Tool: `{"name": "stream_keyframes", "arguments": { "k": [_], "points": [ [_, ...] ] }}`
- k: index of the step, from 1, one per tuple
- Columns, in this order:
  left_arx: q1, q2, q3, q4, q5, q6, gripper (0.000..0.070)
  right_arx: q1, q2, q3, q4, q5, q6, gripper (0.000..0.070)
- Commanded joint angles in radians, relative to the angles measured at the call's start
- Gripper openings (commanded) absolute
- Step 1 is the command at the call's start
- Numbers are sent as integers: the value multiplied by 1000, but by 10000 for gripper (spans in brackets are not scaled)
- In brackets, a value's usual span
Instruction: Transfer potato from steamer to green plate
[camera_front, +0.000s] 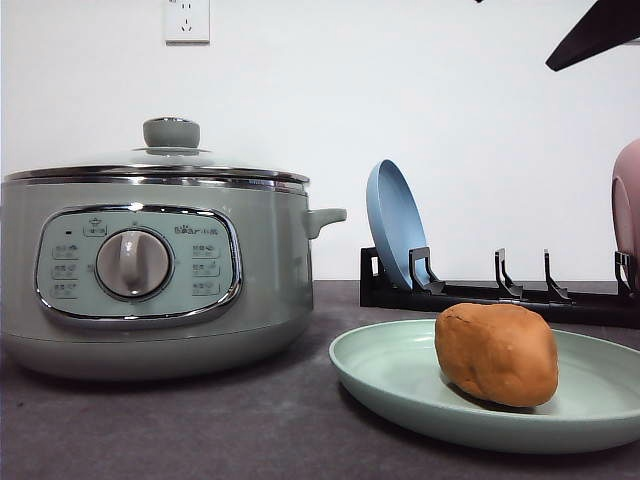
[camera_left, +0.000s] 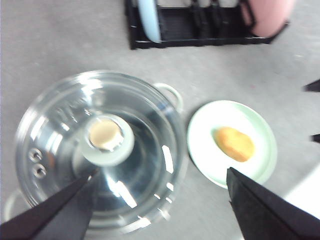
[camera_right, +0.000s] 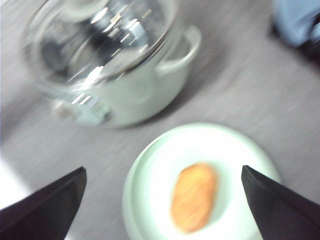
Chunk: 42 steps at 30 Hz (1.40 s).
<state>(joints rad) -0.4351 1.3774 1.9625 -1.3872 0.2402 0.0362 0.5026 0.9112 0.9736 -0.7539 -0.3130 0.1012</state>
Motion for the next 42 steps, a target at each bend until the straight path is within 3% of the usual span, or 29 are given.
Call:
{"name": "stream_keyframes", "arguments": {
  "k": [1,11,14,16,18,19,42],
  "points": [
    [-6,9,27,-12,12,-3,509,4,7,18,-17,-27,22,628],
    [-18,4,27,-57,31,-2,505,4,7,18,-104,-95,23,627],
    [-18,4,27,-57,31,-1,430,4,7,18,-105,-94,23,588],
    [-18,4,27,-57,31,1,267,4,7,18,-108,-94,20,397],
    [-18,4,27,-57,31,1,70,4,7,18,-107,-94,10,114],
    [-18,4,27,-56,31,1,1,4,7,18,-107,-94,3,9],
    [-18,3,27,-55,31,1,3,4,7,18,-99,-94,-9,1]
  ]
}}
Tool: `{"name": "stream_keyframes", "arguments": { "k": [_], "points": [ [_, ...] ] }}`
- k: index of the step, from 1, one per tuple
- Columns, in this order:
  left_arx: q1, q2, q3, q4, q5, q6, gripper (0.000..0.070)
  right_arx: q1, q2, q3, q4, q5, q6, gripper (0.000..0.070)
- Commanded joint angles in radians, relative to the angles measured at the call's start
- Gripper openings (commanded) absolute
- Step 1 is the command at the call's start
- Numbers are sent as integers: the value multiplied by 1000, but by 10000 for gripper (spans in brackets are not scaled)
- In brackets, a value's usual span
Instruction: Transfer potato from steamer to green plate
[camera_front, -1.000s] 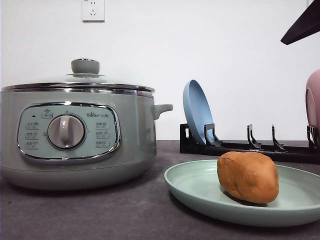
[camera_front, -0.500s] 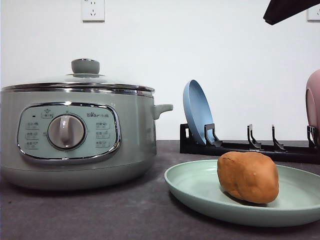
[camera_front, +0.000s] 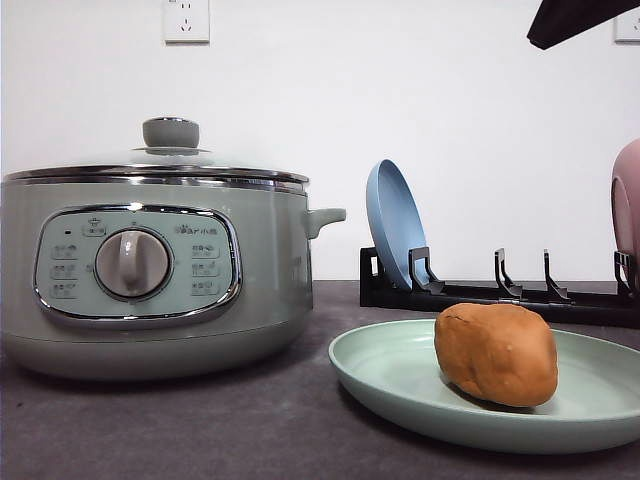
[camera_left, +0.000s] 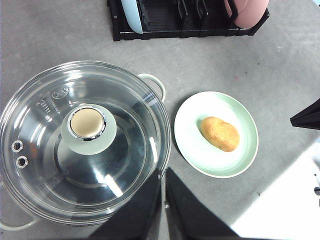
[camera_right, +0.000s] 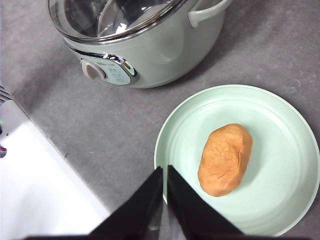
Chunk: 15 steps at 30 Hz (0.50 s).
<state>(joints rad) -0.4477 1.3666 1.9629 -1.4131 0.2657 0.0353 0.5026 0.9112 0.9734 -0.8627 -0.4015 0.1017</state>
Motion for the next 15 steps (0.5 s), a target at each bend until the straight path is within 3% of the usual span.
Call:
{"name": "stream_keyframes", "arguments": {
  "k": [1,4,8,15],
  "points": [
    [-5,14,27,-29,5,2,3,4,7,18,10,-6,-9,1],
    [-5,9,27,-27,5,5,3,4,7,18,10,-6,-9,1],
    [16,-41,25,23,1,76,3,4,7,18,10,-6,-9,1],
    [182,-261,-118,425,0,80,3,4,7,18,10,-6,-9,1]
  ]
}}
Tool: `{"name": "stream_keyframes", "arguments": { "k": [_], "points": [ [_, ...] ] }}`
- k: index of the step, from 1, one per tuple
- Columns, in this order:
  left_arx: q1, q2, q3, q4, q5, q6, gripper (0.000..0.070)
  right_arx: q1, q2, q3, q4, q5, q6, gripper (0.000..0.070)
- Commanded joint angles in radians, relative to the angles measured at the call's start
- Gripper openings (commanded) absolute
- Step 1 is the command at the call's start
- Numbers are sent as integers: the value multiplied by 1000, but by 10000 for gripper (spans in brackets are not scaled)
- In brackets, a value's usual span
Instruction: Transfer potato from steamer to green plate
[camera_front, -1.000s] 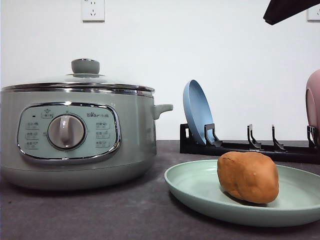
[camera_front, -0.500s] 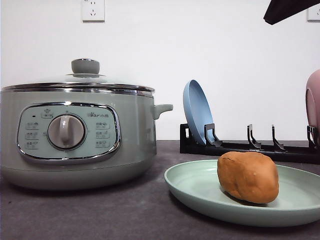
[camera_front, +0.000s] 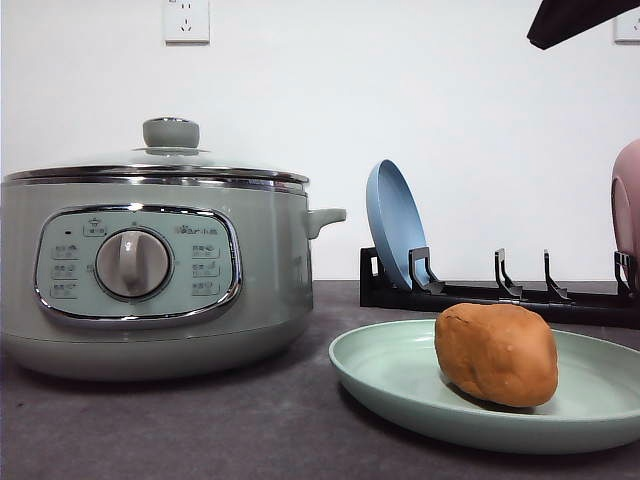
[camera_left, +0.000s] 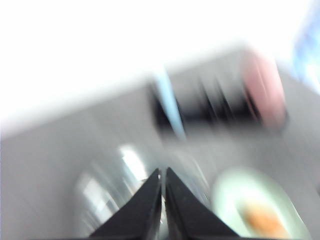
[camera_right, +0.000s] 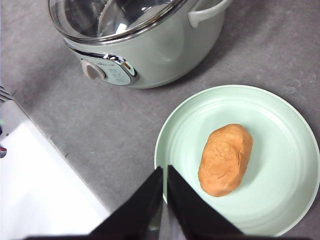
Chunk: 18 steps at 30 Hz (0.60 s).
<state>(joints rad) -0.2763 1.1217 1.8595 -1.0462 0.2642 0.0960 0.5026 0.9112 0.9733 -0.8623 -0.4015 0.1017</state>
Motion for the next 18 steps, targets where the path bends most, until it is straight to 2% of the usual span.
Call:
{"name": "stream_keyframes", "arguments": {
  "k": [1,3,8,10,13,18],
  "points": [
    [40,-59,-65,123,0,19,3,4,7,18,10,-6,-9,1],
    [104,-157,-193,254,-27,20,3,4,7,18,10,-6,-9,1],
    [226,-397,-527,518,-207,27,3,4,7,18,9,-6,-9,1],
    [264,-482,-658,615,-254,28,3,4,7,18,10,-6,-9,1],
    [309,-613,-858,728,-273,35,3,4,7,18,9,-6,-9,1],
    [344,-774,-1122,815,-276,57,3,4,7,18,10,-6,-9,1]
  ]
}}
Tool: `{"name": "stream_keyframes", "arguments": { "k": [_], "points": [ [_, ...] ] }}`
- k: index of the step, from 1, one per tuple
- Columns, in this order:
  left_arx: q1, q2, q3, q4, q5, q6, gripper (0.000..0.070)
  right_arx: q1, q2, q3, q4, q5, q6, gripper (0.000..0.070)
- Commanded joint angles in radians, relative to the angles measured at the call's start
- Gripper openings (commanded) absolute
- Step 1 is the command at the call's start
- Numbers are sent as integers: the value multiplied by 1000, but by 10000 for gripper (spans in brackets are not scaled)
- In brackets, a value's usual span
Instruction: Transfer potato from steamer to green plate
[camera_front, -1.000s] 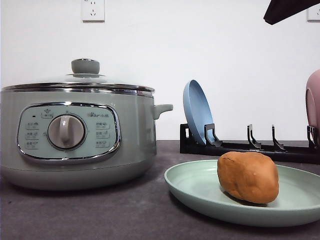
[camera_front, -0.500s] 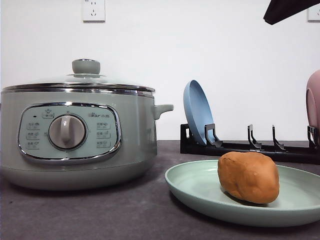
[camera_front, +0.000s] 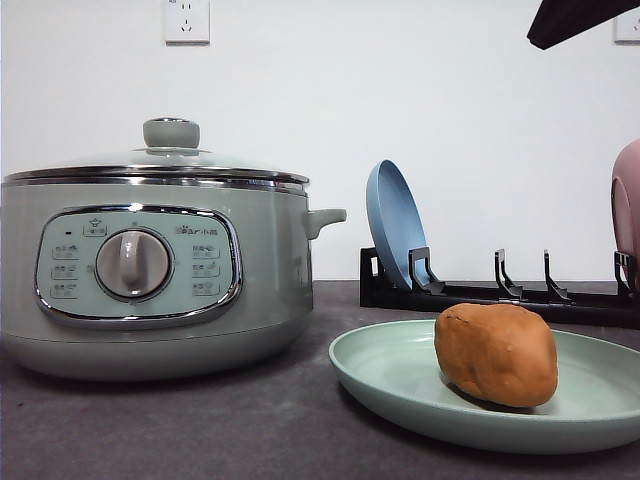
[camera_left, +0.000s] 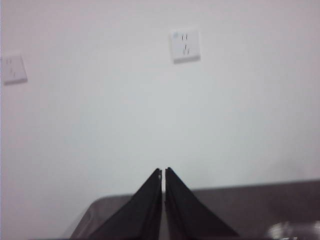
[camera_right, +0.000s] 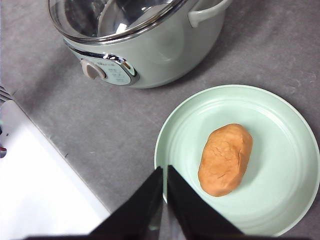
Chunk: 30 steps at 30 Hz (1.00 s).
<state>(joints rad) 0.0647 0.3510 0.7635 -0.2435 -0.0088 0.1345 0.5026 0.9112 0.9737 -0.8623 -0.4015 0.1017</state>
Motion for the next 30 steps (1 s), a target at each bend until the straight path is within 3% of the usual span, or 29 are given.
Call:
{"name": "stream_keyframes", "arguments": {
  "k": [1,16,30],
  "points": [
    [6,-28,-74,21,-3,18,3,4,7,18,10,-6,-9,1],
    [8,-267,-549,34,-3,15,3,4,7,18,10,-6,-9,1],
    [8,-348,-705,30,-3,14,3,4,7,18,10,-6,-9,1]
  ]
}}
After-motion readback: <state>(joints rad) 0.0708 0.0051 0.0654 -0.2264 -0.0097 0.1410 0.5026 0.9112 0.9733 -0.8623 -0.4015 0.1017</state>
